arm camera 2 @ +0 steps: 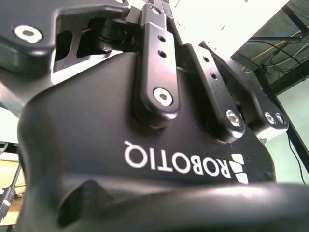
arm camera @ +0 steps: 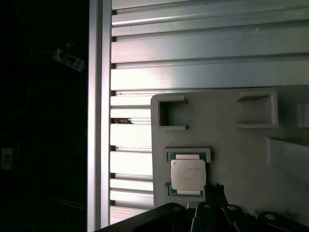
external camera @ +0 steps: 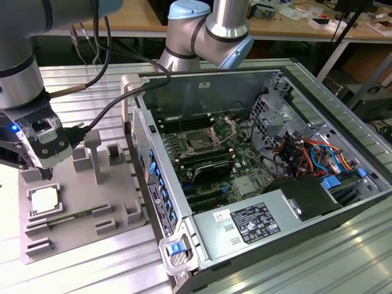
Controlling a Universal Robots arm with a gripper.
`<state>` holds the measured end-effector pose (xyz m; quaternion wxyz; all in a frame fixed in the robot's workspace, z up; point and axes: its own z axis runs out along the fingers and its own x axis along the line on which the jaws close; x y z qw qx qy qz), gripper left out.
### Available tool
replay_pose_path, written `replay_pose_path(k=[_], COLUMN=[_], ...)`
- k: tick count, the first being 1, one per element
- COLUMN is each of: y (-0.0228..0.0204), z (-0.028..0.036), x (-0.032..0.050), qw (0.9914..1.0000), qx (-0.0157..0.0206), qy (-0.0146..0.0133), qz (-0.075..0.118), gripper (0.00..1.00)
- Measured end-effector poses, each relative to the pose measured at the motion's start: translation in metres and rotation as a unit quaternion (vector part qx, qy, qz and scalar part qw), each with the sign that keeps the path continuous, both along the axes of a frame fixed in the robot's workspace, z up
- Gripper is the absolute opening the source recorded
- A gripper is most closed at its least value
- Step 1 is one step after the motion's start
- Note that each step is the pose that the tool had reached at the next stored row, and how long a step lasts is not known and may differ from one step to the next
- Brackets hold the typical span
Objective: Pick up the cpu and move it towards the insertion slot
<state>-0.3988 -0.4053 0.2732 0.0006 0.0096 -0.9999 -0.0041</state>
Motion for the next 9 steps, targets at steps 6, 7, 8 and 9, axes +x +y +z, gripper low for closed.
replay_pose_path(k=[6, 7, 8, 9], y=[0.0000, 0.0000, 0.0000, 0.0000], z=[-0.0020, -0.0021, -0.0022, -0.0024], x=[0.0000, 0.0000, 0.0000, 0.0000], qw=[1.00000, 1.00000, 1.00000, 1.00000], qx=[0.0000, 0.0000, 0.0000, 0.0000], qy=[0.0000, 0.0000, 0.0001, 0.0000], qz=[0.000, 0.000, 0.000, 0.000], gripper=[0.11, 0.11, 0.11, 0.11])
